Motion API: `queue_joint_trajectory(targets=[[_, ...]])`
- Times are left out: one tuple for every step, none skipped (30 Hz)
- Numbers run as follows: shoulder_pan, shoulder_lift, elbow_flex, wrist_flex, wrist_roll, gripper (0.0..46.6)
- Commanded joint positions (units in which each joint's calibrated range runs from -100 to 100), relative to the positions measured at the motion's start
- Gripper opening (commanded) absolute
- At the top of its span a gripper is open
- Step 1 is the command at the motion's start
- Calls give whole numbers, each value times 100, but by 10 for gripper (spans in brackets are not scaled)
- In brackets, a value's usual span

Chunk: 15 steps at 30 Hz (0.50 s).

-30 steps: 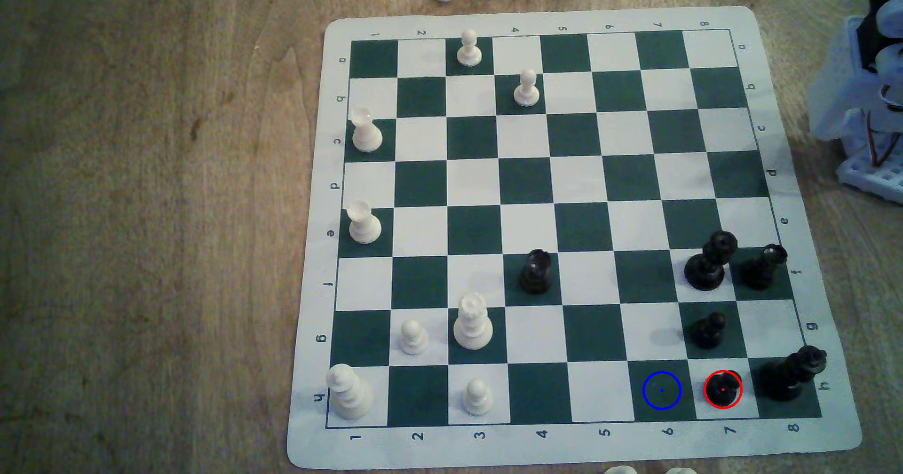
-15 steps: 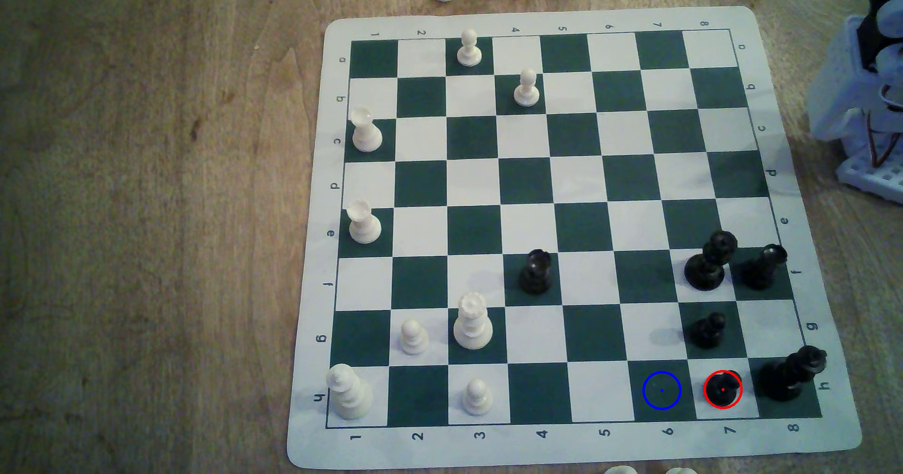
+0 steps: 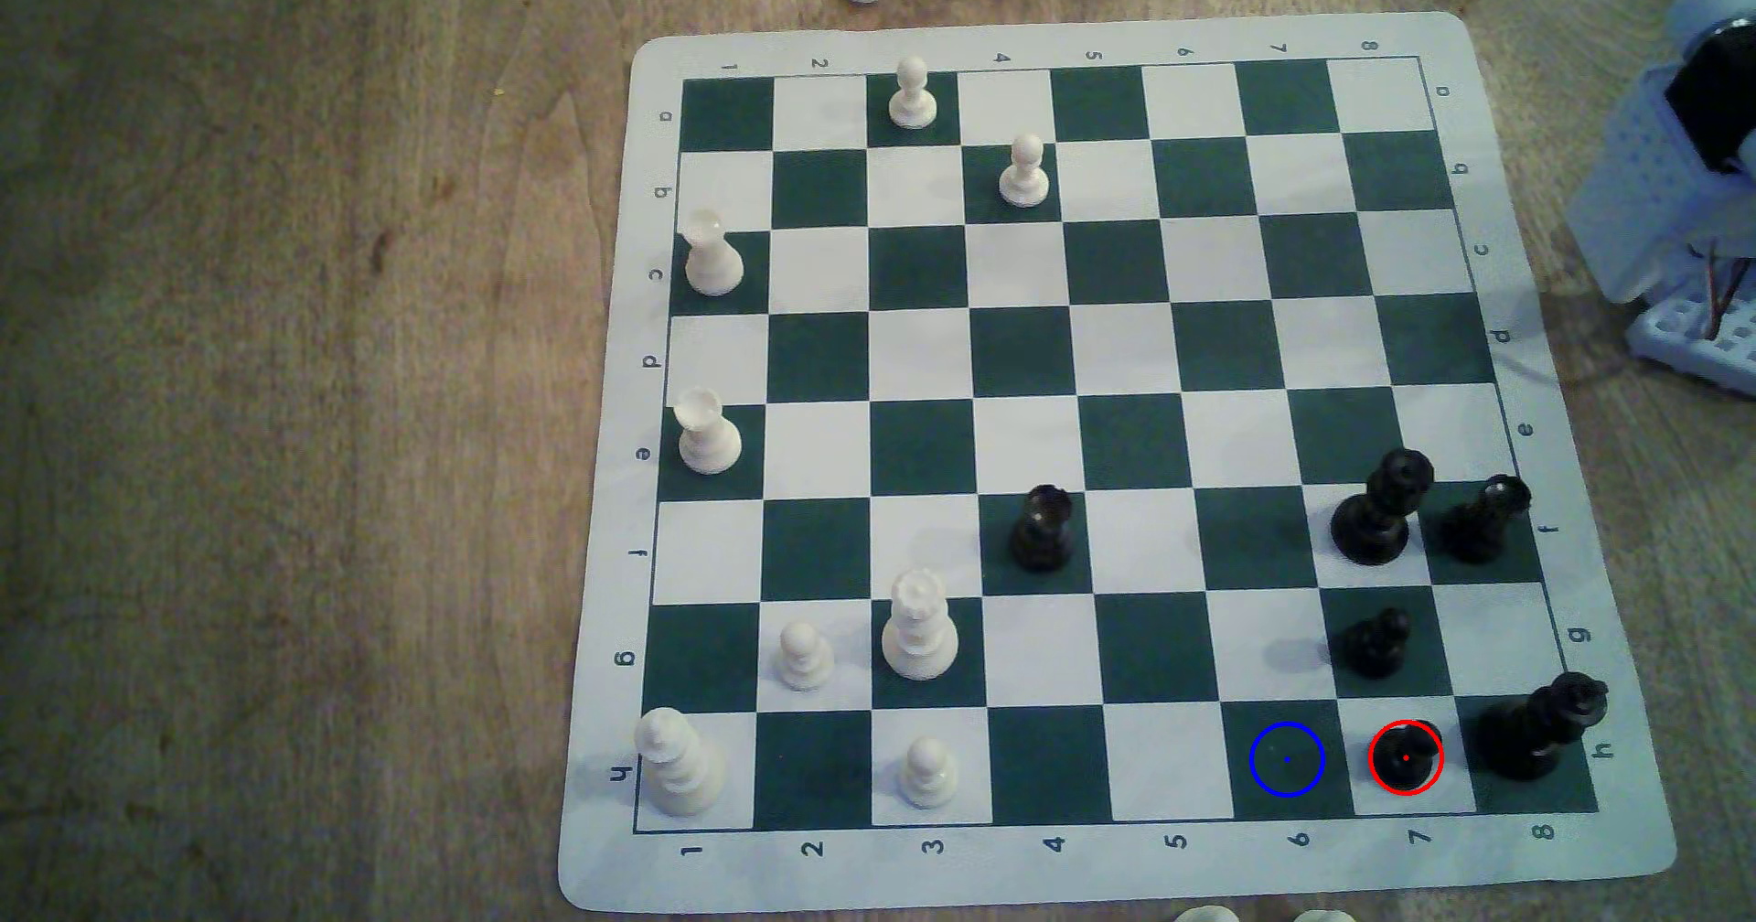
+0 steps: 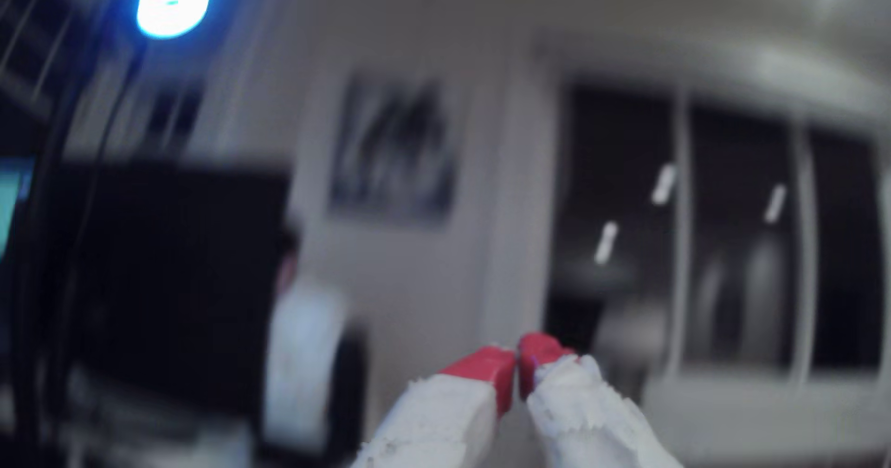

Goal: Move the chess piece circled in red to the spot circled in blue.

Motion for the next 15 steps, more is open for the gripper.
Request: queue_joint_trajectory(targets=[[-387, 1341, -1893, 2889, -303, 5], [-465, 1494, -2019, 3061, -303, 10], [-747, 1876, -2301, 3373, -308, 12], [-926, 2037, -2400, 3487, -371, 15], [-1106, 2164, -2482, 3610, -464, 23], [-1318, 2300, -2573, 3757, -557, 27], [-1497, 2419, -2645, 3946, -576, 30], [-1888, 2665, -2763, 4224, -664, 33], [-2084, 2810, -2845, 4454, -694, 26], [-2264, 2979, -2953, 4699, -698, 24], [-2413, 3141, -3026, 4871, -698, 26], [-2655, 3421, -3116, 5084, -698, 31], [-2733, 3540, -3126, 5101, -674, 46], [-2796, 3616, -3126, 5101, -659, 57], [-2819, 3676, -3126, 5084, -659, 72]])
